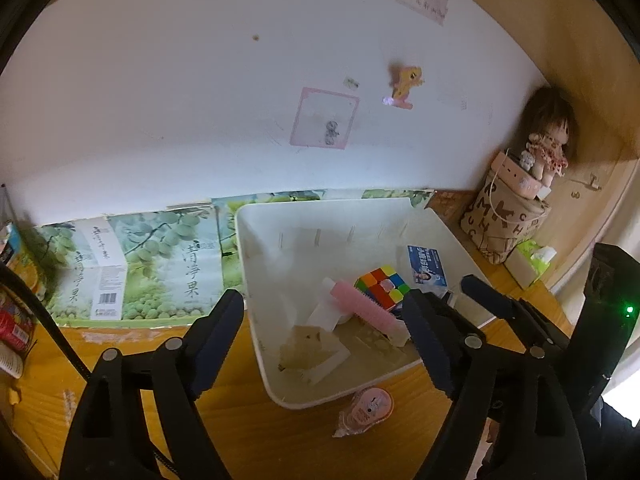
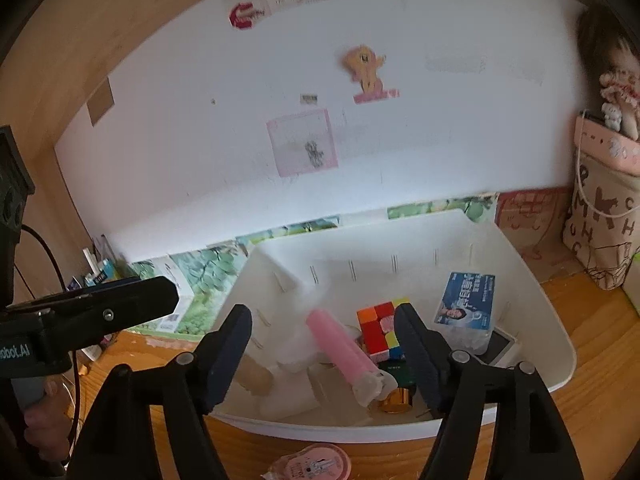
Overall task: Organize rigid objects
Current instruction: 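Release the pink curlers into the bin while the left tool releases the beige block, then withdraw the right tool from the bin toward the pink correction tape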
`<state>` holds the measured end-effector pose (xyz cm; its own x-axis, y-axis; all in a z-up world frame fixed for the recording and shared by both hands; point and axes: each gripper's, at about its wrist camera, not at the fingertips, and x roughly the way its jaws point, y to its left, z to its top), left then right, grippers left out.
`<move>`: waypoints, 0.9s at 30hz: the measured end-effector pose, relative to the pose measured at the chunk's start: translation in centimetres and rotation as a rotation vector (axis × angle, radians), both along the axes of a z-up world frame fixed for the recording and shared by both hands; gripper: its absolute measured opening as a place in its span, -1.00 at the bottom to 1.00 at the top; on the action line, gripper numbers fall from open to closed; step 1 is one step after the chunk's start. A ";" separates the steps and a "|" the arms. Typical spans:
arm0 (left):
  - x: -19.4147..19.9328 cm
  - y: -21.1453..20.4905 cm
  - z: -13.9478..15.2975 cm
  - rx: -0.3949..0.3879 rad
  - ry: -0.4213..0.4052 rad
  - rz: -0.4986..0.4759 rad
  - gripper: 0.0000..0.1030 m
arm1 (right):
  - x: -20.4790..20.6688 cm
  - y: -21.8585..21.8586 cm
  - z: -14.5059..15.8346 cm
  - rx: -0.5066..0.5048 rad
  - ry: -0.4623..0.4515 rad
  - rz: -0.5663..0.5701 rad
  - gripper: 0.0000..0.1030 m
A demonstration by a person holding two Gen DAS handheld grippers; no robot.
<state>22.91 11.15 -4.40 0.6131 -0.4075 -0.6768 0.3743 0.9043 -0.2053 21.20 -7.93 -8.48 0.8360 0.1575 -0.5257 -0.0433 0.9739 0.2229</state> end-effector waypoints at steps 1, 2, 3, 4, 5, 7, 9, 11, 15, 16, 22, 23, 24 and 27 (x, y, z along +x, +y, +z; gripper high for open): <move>-0.3 0.3 0.2 -0.005 -0.002 0.006 0.64 | -0.3 0.0 0.3 0.000 -0.007 -0.002 0.54; -0.6 0.6 0.4 -0.008 -0.003 0.013 0.64 | -0.7 0.1 0.7 0.000 -0.018 -0.005 0.56; -1.0 0.9 0.6 -0.012 -0.003 0.018 0.64 | -1.1 0.2 1.1 0.000 -0.025 -0.007 0.56; -1.2 1.1 0.7 -0.015 -0.002 0.022 0.64 | -1.5 0.2 1.5 0.000 -0.030 -0.010 0.56; -1.6 1.4 0.9 -0.018 -0.002 0.025 0.64 | -1.8 0.3 1.7 -0.001 -0.033 -0.012 0.57; -2.3 1.8 1.2 -0.025 -0.004 0.037 0.64 | -2.8 0.4 2.4 -0.001 -0.047 -0.023 0.59; -3.2 2.2 1.4 -0.029 -0.002 0.046 0.64 | -3.6 0.5 2.8 0.002 -0.054 -0.029 0.59; -4.1 2.6 1.5 -0.036 0.003 0.053 0.65 | -4.4 0.6 3.2 0.004 -0.061 -0.038 0.59; -5.8 3.2 1.5 -0.047 0.016 0.065 0.65 | -6.3 0.8 3.9 0.012 -0.068 -0.047 0.63; -6.4 3.5 1.4 -0.051 0.022 0.068 0.65 | -6.7 0.8 4.0 0.014 -0.070 -0.049 0.63; -8.9 4.9 0.2 -0.036 0.046 0.111 0.65 | -9.3 1.0 4.0 0.020 -0.070 -0.054 0.63; -9.3 5.4 -0.1 -0.034 0.059 0.124 0.65 | -9.6 1.0 3.8 0.019 -0.068 -0.059 0.63; -9.7 5.9 -0.5 -0.042 0.076 0.135 0.65 | -9.9 1.0 3.6 0.021 -0.065 -0.064 0.63; -10.5 7.0 -1.6 -0.031 0.128 0.161 0.65 | -10.8 1.1 2.6 0.044 -0.032 -0.065 0.63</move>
